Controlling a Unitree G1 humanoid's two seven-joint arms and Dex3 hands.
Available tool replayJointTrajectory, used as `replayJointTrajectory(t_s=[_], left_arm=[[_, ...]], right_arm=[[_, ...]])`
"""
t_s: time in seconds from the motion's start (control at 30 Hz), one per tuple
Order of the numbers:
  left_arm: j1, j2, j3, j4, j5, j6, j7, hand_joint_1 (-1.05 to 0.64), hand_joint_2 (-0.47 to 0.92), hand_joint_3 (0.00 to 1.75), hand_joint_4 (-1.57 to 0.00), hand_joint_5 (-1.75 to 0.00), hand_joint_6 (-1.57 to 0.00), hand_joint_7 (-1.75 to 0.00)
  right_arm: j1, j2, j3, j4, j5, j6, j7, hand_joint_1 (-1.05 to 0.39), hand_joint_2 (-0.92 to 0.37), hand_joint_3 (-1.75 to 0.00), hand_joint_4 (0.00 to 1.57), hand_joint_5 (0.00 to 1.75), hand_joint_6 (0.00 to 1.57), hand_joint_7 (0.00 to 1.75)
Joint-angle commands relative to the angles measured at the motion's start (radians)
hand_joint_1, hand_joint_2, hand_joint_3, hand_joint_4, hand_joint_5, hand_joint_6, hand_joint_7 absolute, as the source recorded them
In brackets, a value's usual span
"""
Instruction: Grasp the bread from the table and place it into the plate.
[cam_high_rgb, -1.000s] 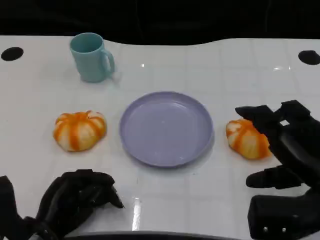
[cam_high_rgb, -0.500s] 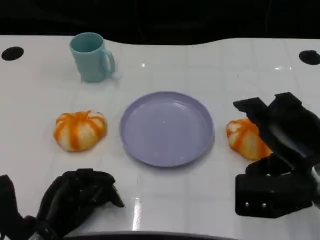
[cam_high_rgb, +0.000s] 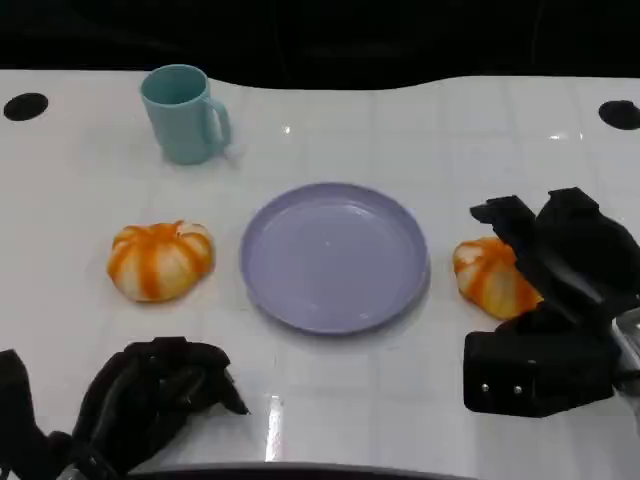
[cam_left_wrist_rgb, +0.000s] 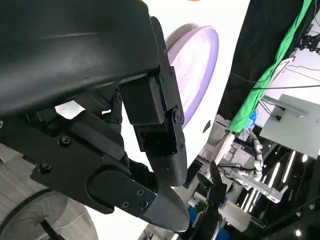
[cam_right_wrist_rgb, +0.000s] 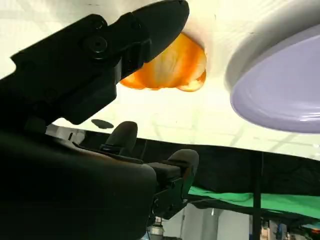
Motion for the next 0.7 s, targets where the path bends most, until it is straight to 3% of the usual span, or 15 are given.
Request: replayJointTrajectory(t_s=[0.03, 0.23, 0.37, 0.5, 0.7], left_arm=[[0.008, 0.012, 0.003, -0.007, 0.008, -0.007, 0.023, -0.97, 0.7, 0.0, -0.8, -1.42, -1.5, 0.0], [0.014, 0.013, 0.001, -0.018, 0.004, 0.001, 0.023, -0.96, 0.7, 0.0, -0.79, -1.42, -1.5, 0.0], [0.017, 0.012, 0.0, -0.027, 0.002, 0.005, 0.024, -0.96, 0.7, 0.0, -0.79, -1.42, -1.5, 0.0], [0.017, 0.013, 0.001, -0.027, -0.002, 0.009, 0.015, -0.94, 0.7, 0.0, -0.79, -1.41, -1.49, 0.0], [0.024, 0.011, -0.002, -0.038, 0.001, 0.005, 0.022, -0.94, 0.71, 0.0, -0.78, -1.41, -1.49, 0.0]], right_arm=[[-0.019, -0.025, 0.01, 0.022, 0.013, 0.016, 0.002, -0.81, -0.7, -0.05, 0.0, 1.02, 0.0, 0.66], [-0.023, -0.04, 0.014, 0.031, 0.036, 0.028, 0.019, -0.7, -0.73, -0.02, 0.0, 0.9, 0.03, 0.61], [-0.025, -0.052, 0.018, 0.04, 0.039, 0.027, 0.022, -0.63, -0.74, 0.0, 0.05, 0.8, 0.25, 0.25], [-0.028, -0.063, 0.028, 0.053, 0.044, 0.031, 0.037, -0.59, -0.77, 0.0, 0.18, 0.53, 0.36, 0.06], [-0.038, -0.065, 0.041, 0.079, 0.057, 0.043, 0.068, -0.53, -0.81, 0.0, 0.32, 0.22, 0.38, 0.0]])
